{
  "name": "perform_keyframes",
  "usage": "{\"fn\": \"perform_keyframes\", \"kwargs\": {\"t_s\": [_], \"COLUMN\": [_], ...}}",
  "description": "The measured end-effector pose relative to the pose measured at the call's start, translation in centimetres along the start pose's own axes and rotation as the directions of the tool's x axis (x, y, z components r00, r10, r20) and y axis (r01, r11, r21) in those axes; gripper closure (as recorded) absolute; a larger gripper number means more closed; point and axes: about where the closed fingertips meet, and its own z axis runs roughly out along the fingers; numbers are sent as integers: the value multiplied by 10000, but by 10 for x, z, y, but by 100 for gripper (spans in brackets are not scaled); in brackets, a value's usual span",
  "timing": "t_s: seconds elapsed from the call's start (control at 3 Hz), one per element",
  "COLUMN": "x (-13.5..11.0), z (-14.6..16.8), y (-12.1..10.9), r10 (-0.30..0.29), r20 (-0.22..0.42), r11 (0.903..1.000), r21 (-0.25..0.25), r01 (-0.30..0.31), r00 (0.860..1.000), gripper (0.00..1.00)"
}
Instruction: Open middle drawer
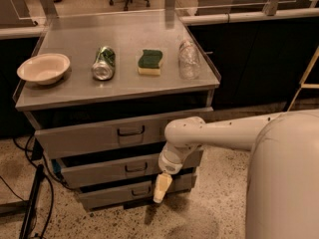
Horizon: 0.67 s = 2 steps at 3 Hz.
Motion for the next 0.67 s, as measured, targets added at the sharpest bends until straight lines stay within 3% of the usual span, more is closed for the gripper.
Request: {"fn": "perform_keyframes", "kwargs": {"t_s": [0.67], "x": [-21], "z": [21], "y": [-25], "r10": [-246], "r20": [172], "r11": [9997], "r21": [36], "r01": [245], "r00": [9996], "gripper": [0]}}
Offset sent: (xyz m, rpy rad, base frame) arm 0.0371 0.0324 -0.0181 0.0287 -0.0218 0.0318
